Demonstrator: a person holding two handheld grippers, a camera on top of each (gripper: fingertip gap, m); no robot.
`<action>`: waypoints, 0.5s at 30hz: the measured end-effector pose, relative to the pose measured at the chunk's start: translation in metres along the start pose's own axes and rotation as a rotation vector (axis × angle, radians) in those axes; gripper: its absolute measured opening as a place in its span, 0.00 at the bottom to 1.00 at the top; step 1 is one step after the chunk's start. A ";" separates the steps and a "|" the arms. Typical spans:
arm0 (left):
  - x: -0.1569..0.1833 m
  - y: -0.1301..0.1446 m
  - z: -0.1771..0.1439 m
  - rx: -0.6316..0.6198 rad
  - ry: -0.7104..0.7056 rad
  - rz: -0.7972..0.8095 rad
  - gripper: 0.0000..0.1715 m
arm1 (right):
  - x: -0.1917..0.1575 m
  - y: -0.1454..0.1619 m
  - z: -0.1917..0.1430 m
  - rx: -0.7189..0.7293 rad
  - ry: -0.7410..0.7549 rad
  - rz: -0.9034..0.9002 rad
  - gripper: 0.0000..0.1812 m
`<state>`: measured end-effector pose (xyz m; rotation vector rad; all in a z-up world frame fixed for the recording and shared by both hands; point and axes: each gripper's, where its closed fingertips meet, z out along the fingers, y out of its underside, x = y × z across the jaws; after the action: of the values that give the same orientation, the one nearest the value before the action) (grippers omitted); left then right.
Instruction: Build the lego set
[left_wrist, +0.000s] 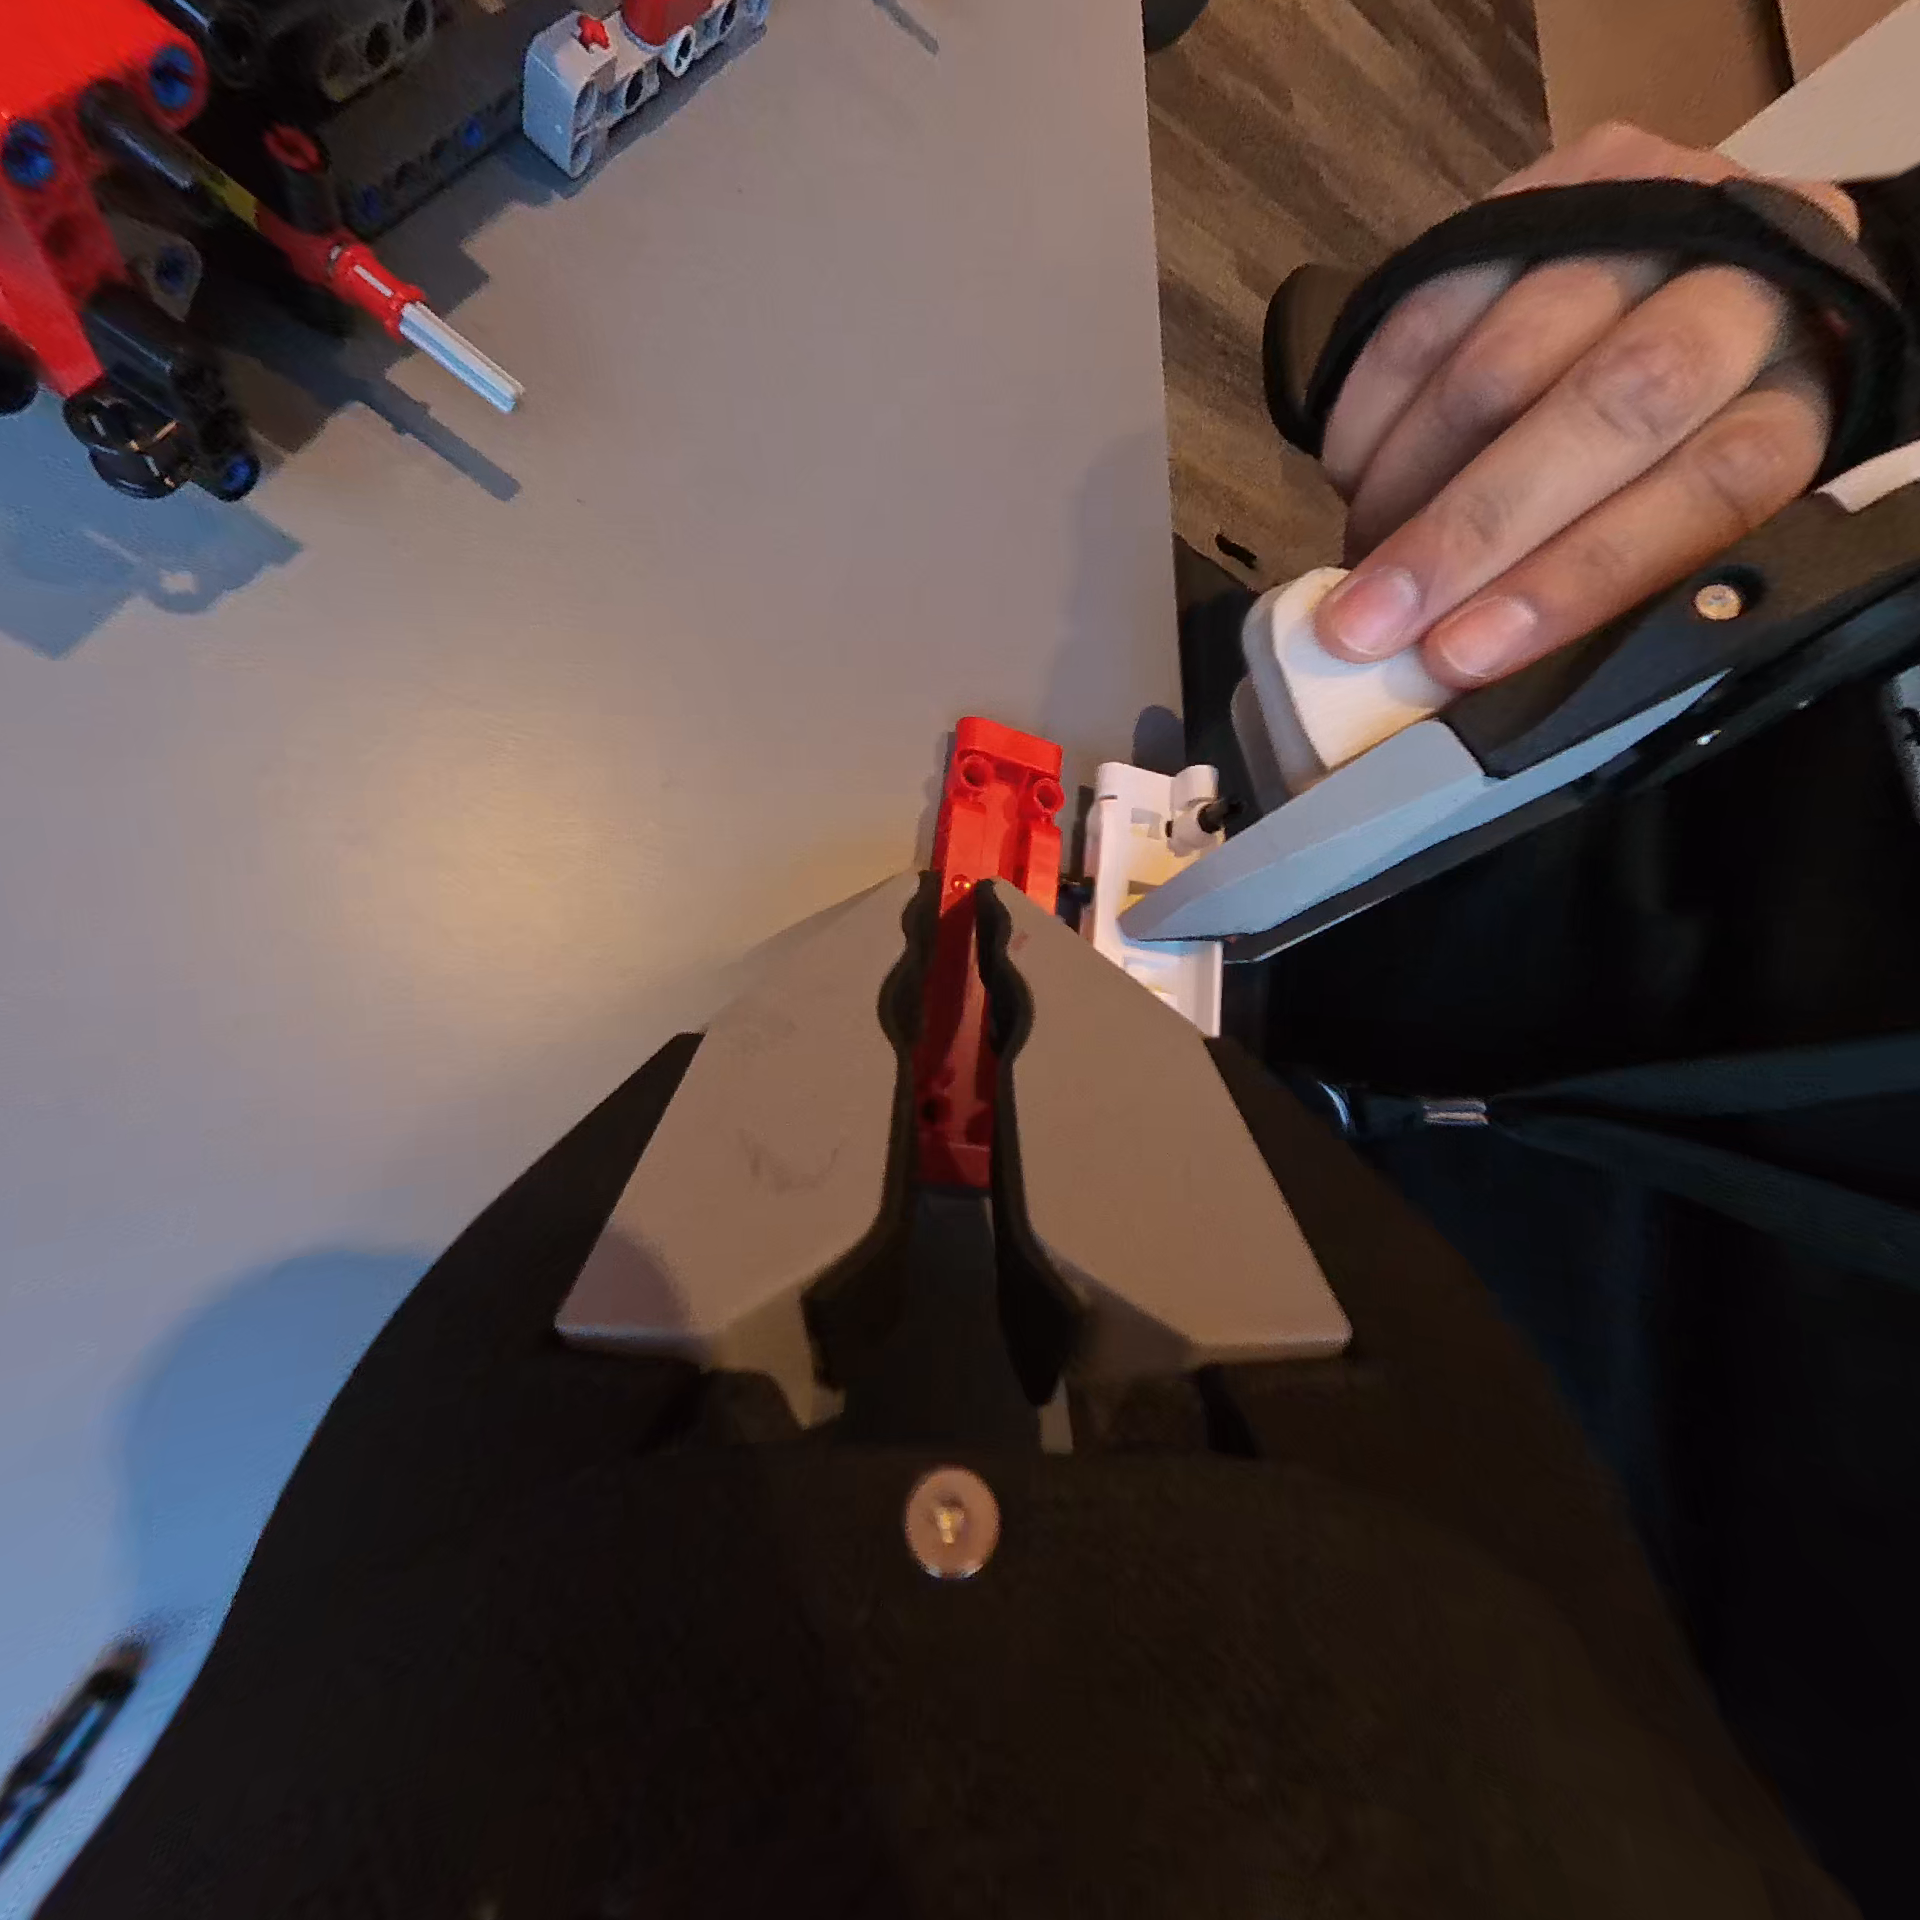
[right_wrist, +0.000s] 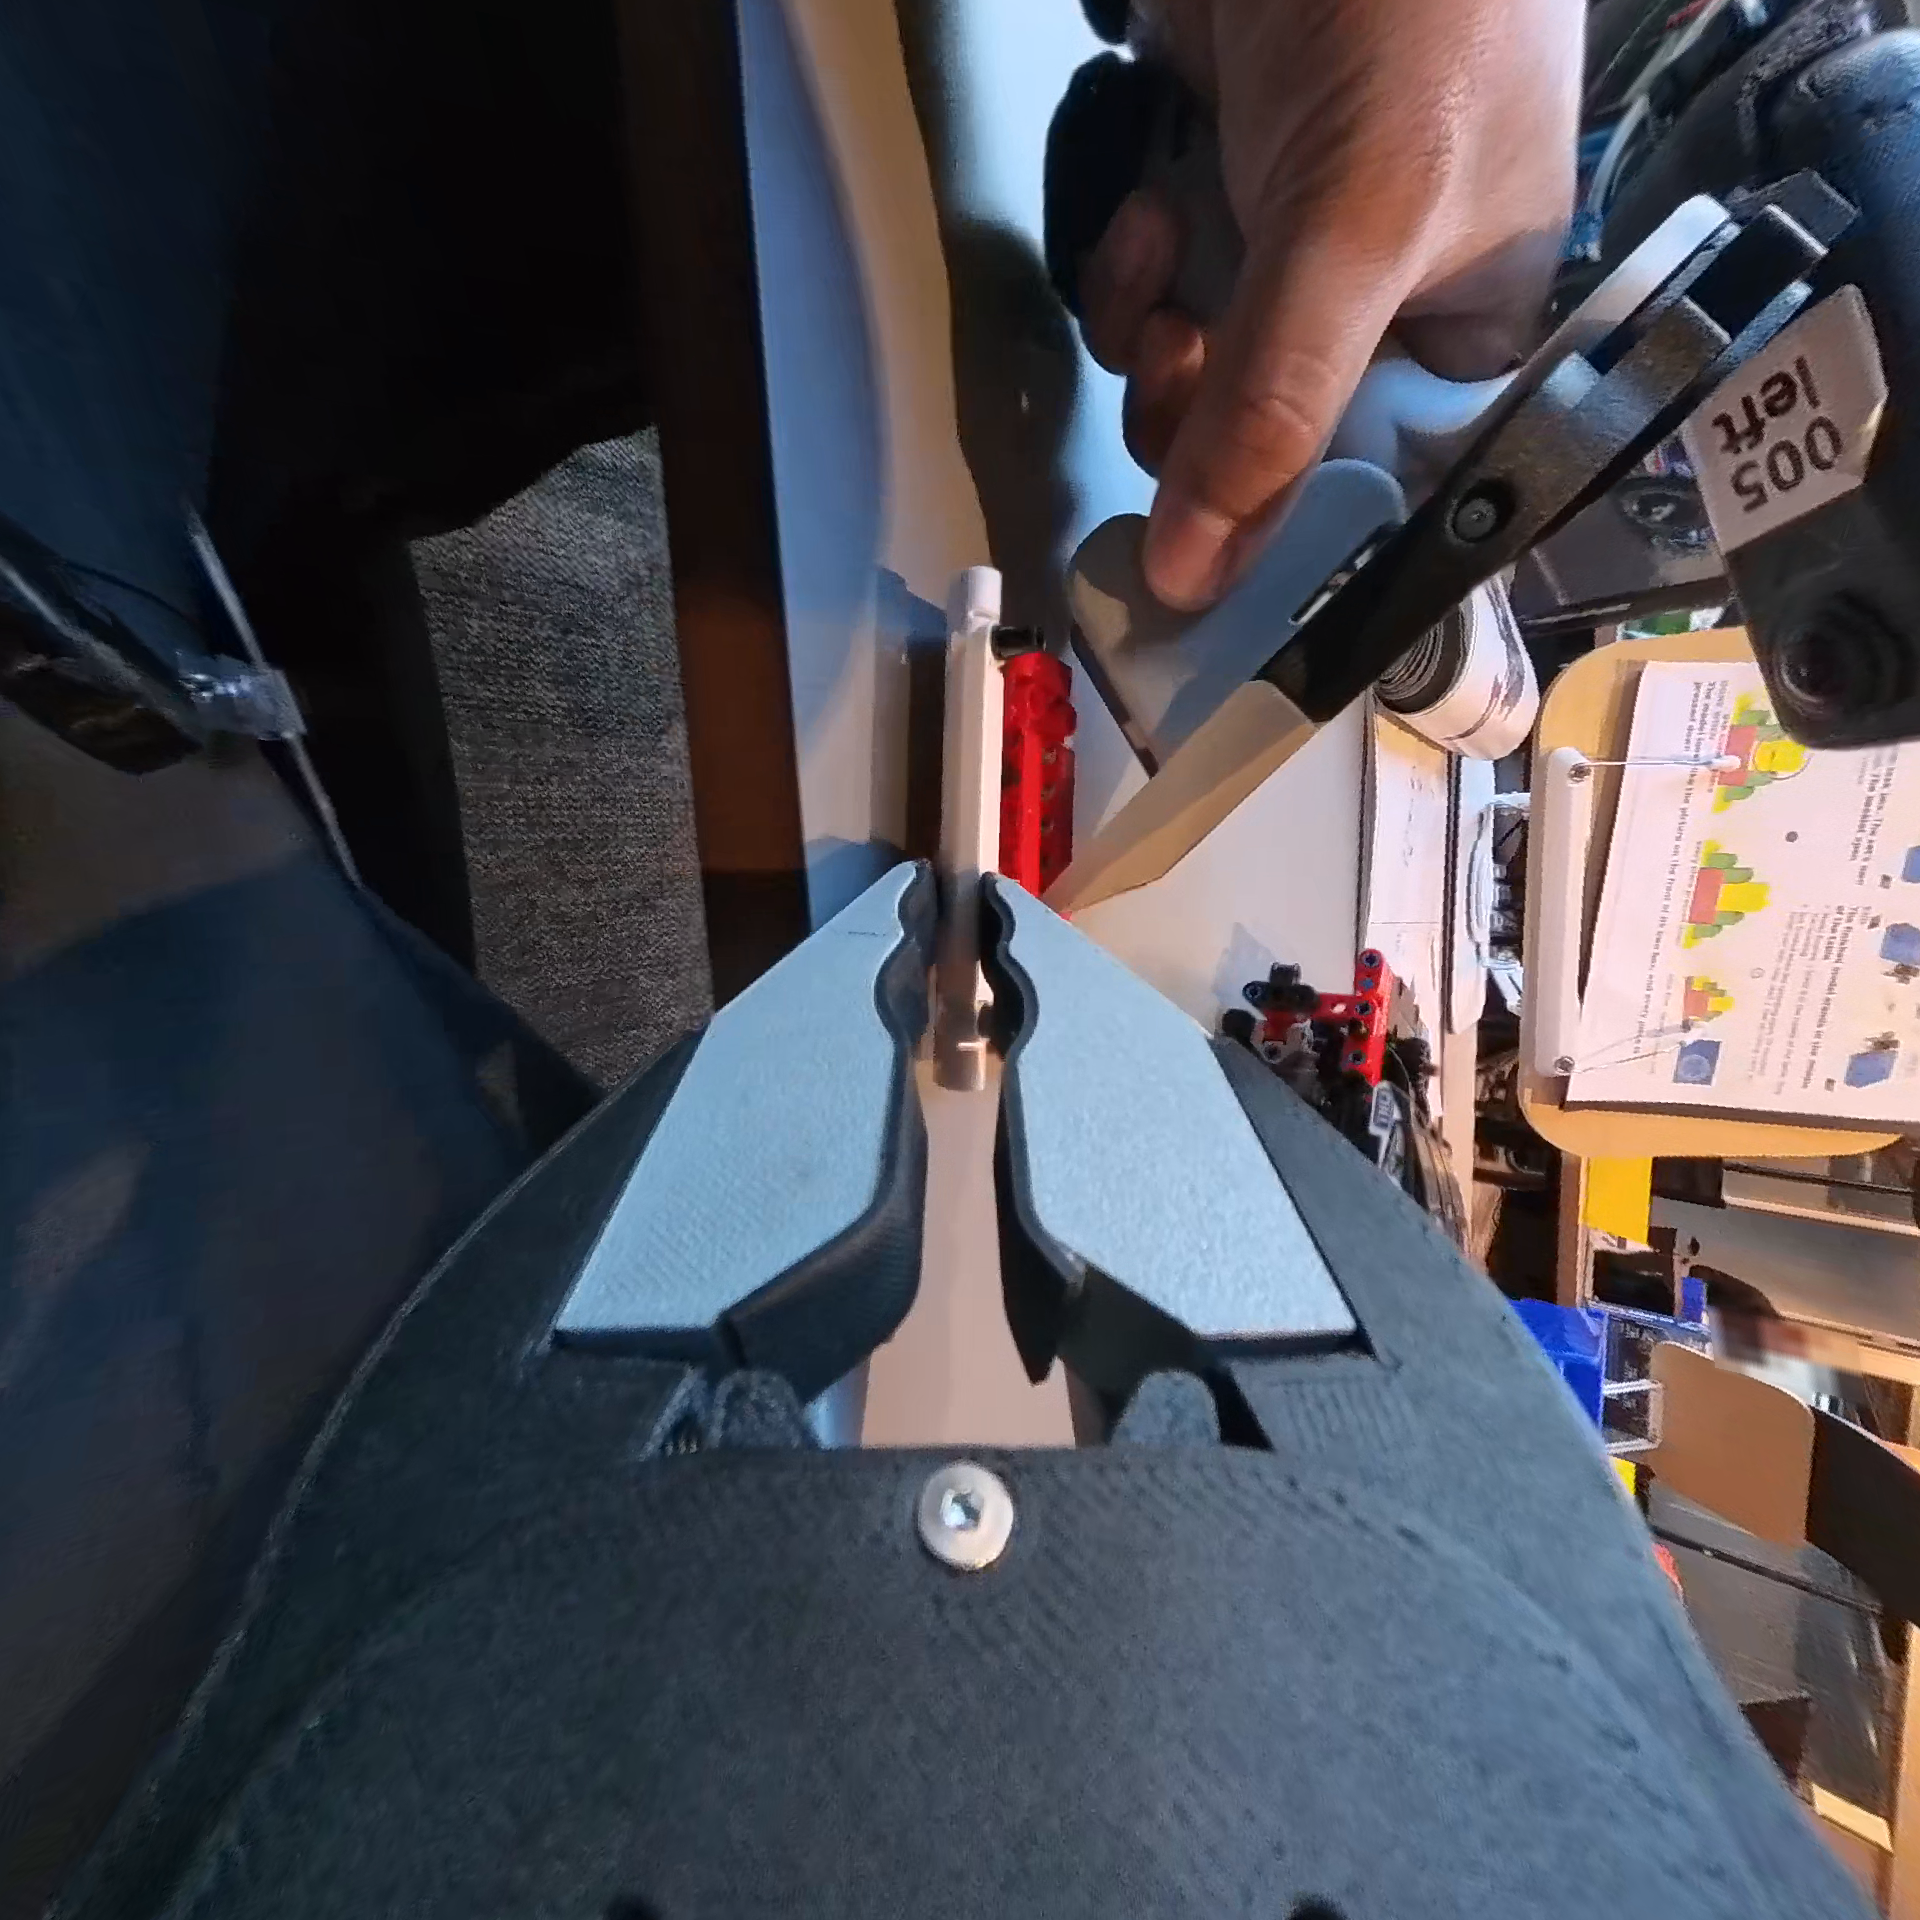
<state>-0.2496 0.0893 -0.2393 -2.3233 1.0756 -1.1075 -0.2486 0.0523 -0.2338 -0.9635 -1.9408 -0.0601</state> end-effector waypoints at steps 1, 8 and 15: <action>0.001 0.000 0.000 0.009 -0.003 -0.013 0.02 | -0.002 -0.001 -0.003 0.005 0.001 0.003 0.03; 0.015 0.006 0.003 -0.001 -0.056 -0.024 0.02 | -0.013 0.000 -0.019 0.037 0.015 0.012 0.03; 0.017 0.010 0.005 -0.012 -0.127 0.021 0.02 | -0.016 -0.003 -0.023 0.082 0.046 -0.034 0.03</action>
<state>-0.2433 0.0705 -0.2400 -2.3509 1.0599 -0.9339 -0.2299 0.0311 -0.2321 -0.8679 -1.9032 -0.0216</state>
